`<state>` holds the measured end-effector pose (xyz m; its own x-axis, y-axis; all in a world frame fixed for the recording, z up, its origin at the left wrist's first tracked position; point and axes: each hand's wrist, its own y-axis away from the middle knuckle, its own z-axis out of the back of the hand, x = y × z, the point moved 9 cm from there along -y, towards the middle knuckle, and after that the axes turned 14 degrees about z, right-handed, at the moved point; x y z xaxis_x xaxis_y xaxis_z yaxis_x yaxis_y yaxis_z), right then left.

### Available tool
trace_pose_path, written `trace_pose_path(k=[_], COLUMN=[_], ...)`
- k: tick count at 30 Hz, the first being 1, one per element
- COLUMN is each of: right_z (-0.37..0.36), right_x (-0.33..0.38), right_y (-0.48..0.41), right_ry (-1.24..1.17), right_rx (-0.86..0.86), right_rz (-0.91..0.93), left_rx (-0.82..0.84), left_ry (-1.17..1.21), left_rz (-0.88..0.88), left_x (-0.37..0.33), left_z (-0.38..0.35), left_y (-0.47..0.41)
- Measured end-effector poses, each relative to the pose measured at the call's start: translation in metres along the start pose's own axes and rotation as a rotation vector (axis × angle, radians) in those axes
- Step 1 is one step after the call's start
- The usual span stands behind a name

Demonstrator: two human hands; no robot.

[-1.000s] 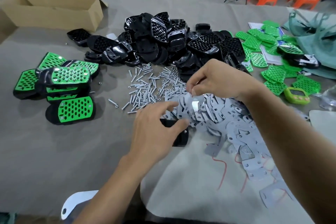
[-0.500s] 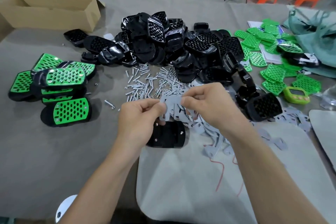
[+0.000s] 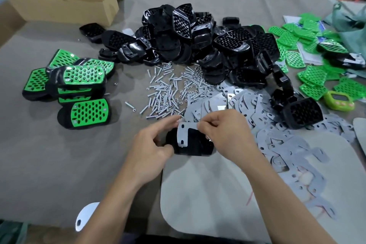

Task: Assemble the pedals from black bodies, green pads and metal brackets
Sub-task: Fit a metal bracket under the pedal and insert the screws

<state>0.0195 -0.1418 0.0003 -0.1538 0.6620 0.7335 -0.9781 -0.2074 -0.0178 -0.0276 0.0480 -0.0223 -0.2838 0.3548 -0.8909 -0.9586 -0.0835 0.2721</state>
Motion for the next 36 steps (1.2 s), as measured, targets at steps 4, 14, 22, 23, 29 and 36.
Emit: trace_pose_path(k=[4, 14, 22, 23, 29, 36], right_z=[0.002, 0.006, 0.004, 0.004, -0.002, -0.003], right_x=[0.001, 0.000, 0.002, 0.003, -0.003, 0.002], right_y=[0.007, 0.008, 0.021, 0.023, 0.032, 0.033], right_ry=[0.020, 0.000, 0.083, 0.095, 0.012, 0.000], right_rx=[-0.073, -0.088, -0.299, -0.331, -0.419, -0.393], right_rz=[0.057, 0.061, 0.156, 0.182, 0.190, 0.221], left_rx=[0.017, -0.115, -0.164, -0.165, -0.163, -0.174], left_ry=[0.049, 0.091, 0.060, 0.055, -0.034, -0.124], left_rz=[0.029, 0.021, 0.064, 0.065, 0.018, -0.049], left_x=[0.003, 0.006, 0.014, 0.013, 0.000, -0.013], left_z=[0.001, 0.003, 0.002, 0.002, -0.002, -0.009], left_y=[-0.004, -0.006, -0.009, -0.009, -0.003, -0.002])
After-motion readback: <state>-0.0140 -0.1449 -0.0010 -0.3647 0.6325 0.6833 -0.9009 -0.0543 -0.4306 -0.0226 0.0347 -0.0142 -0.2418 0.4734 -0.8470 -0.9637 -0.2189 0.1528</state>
